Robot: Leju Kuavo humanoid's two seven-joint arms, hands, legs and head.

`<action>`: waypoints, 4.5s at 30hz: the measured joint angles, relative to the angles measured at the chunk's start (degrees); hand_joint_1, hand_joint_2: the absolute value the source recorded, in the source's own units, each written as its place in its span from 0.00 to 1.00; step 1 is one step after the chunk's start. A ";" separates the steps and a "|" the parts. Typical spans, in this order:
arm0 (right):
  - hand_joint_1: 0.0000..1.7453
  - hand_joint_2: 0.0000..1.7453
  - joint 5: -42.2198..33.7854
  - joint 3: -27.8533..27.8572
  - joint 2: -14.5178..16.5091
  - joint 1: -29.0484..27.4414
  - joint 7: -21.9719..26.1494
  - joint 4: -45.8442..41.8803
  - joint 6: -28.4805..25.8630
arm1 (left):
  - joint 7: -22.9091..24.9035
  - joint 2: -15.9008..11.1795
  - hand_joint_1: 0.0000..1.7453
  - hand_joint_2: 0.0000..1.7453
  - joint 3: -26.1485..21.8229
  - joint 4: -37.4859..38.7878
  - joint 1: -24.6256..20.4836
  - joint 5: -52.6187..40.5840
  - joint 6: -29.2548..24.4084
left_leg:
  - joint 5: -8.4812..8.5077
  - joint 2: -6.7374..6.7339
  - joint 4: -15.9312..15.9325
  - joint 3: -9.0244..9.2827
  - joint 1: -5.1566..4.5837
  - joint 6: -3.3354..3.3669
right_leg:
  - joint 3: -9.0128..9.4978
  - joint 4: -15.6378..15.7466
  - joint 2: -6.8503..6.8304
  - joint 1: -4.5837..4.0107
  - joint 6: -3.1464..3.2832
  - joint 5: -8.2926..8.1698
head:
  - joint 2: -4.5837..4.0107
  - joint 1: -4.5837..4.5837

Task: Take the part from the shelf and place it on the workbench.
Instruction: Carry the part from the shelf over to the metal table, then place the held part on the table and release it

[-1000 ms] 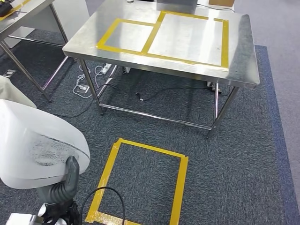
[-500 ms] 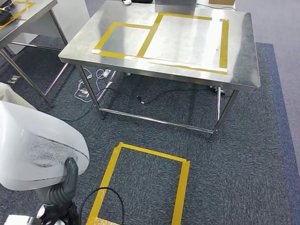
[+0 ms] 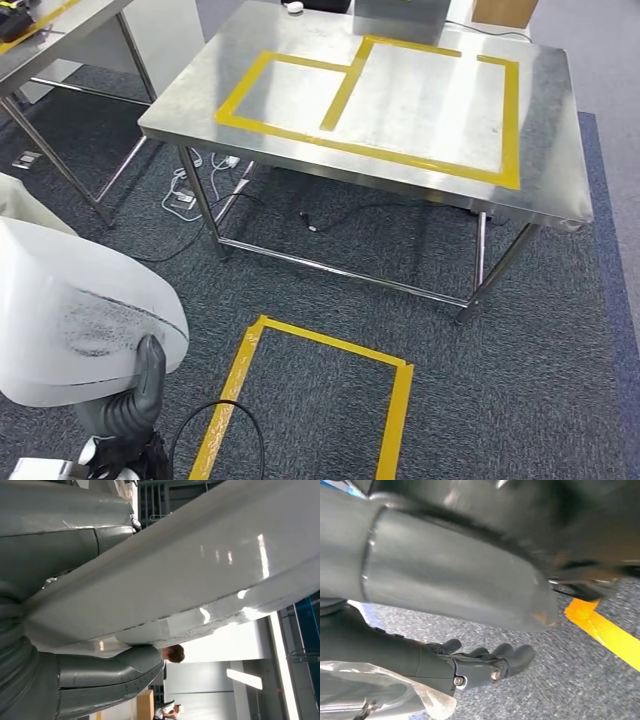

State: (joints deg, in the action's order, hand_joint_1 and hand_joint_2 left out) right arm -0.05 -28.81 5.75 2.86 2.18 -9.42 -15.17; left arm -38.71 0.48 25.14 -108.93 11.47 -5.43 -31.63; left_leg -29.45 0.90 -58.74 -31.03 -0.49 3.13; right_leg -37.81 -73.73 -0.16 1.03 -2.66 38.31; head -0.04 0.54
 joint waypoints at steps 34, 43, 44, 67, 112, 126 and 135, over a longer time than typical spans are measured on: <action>0.00 0.00 0.51 0.00 -0.71 -0.43 -0.37 0.17 1.85 | -0.15 -0.16 1.00 1.00 0.33 0.05 -0.02 0.88 0.63 | -2.22 0.16 -1.43 1.04 0.47 -0.48 | -0.96 6.93 0.25 -1.05 1.35 -5.56 | 0.00 0.29; 0.00 0.00 0.66 0.00 -0.97 -0.66 0.05 0.22 2.13 | -0.14 -0.22 1.00 1.00 0.36 0.15 -0.31 0.82 0.74 | -4.26 0.12 -7.95 1.08 0.29 -2.80 | 5.94 16.58 0.77 -1.22 3.61 -10.42 | -0.01 0.41; 0.00 0.00 0.66 0.00 -0.96 -0.61 0.05 0.22 2.15 | -0.15 -0.25 1.00 1.00 0.36 0.15 -0.35 0.84 0.74 | -5.81 0.09 -10.91 -1.05 0.51 -3.19 | 6.49 16.71 0.77 -1.10 3.64 -10.01 | -0.01 0.56; 0.00 0.00 -0.90 0.10 -1.11 -0.48 1.15 0.34 5.44 | -0.31 -0.27 1.00 1.00 0.37 0.31 -0.42 1.07 1.22 | -3.50 -0.35 -0.61 3.02 0.68 -1.16 | 0.67 13.00 0.43 -1.67 1.93 -10.76 | 0.00 -0.24; 0.00 0.00 -2.19 2.73 -1.10 -0.17 1.33 0.31 8.27 | 9.98 -6.11 1.00 1.00 0.69 4.26 -2.37 -29.24 -7.95 | 0.11 -1.11 -3.54 -2.44 1.25 -3.87 | 5.46 15.40 2.81 -1.00 2.47 -9.63 | 0.00 0.12; 0.00 0.00 -1.06 2.50 -1.09 -0.02 1.03 0.31 9.09 | 16.35 -8.46 1.00 1.00 -3.17 5.77 -5.85 -41.47 -6.96 | 0.70 -1.46 -0.51 -1.53 1.18 -1.37 | 0.75 7.25 0.23 -0.68 0.25 -7.39 | 0.00 -0.67; 0.00 0.00 0.12 1.75 -0.97 0.87 0.14 0.10 10.21 | 24.16 -14.25 1.00 1.00 -9.82 14.66 -15.87 -47.39 -3.11 | -3.07 -1.55 -6.74 -4.23 1.05 -3.89 | 5.11 15.94 0.20 -0.84 2.97 -10.14 | 0.00 -0.60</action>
State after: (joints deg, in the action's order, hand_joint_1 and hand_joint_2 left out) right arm 0.07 -27.05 4.78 3.73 2.32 -9.32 -4.96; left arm -14.54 -13.77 15.32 -94.27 -4.41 -52.82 -34.73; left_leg -32.52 -0.65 -65.48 -35.26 0.56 -0.76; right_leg -32.70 -57.79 0.04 0.19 0.32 28.17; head -0.04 -0.06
